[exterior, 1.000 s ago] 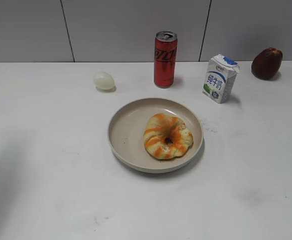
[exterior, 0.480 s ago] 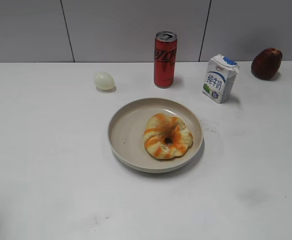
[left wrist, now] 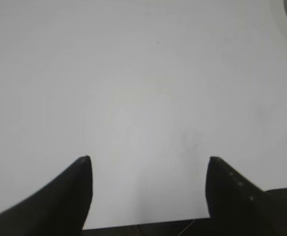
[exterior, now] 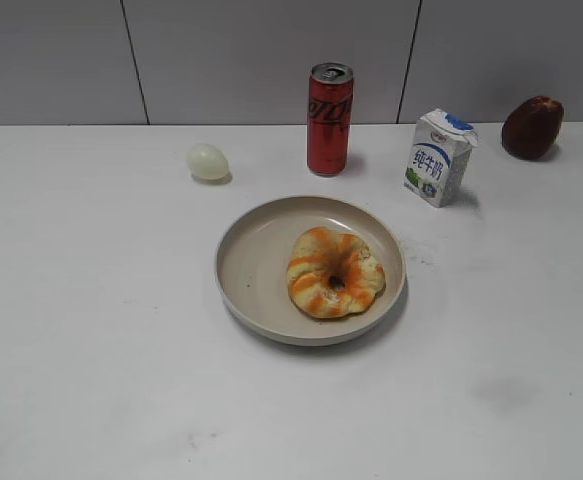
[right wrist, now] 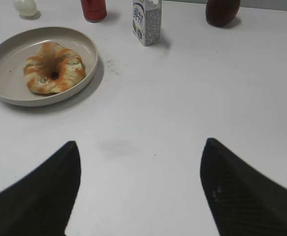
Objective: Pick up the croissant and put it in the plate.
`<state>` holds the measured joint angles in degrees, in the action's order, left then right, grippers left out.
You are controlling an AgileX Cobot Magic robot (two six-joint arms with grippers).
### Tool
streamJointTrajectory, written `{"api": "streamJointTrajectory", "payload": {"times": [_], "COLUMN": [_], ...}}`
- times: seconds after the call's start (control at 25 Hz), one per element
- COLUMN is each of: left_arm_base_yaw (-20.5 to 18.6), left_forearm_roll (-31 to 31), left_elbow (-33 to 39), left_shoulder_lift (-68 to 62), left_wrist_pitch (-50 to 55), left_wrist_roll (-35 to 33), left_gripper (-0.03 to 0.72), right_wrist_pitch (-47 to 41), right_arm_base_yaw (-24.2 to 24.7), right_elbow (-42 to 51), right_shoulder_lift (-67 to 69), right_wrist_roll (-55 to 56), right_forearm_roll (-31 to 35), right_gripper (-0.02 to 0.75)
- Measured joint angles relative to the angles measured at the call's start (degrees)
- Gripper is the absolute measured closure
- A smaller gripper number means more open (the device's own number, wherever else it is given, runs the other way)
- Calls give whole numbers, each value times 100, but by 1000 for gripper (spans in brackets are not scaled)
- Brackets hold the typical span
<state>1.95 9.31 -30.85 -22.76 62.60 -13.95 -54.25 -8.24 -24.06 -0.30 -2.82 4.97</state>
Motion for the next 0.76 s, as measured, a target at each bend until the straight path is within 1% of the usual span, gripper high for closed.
{"api": "streamJointTrajectory", "payload": {"times": [0.12,0.64,0.76], "left_arm_base_yaw": [0,0,0], "left_forearm_roll": [0,0,0], "left_elbow": [140,144,144], "left_shoulder_lift": [444,2009,2262], "left_wrist_pitch": [-120,-177,-177], "left_wrist_roll": [0,0,0], "left_gripper": [146,147,159], "right_wrist_pitch": [0,0,0], "right_arm_base_yaw": [0,0,0], "right_elbow": [0,0,0], "right_shoulder_lift": [0,0,0], "right_wrist_roll": [0,0,0], "right_forearm_roll": [0,0,0], "right_gripper": [166,166,166]}}
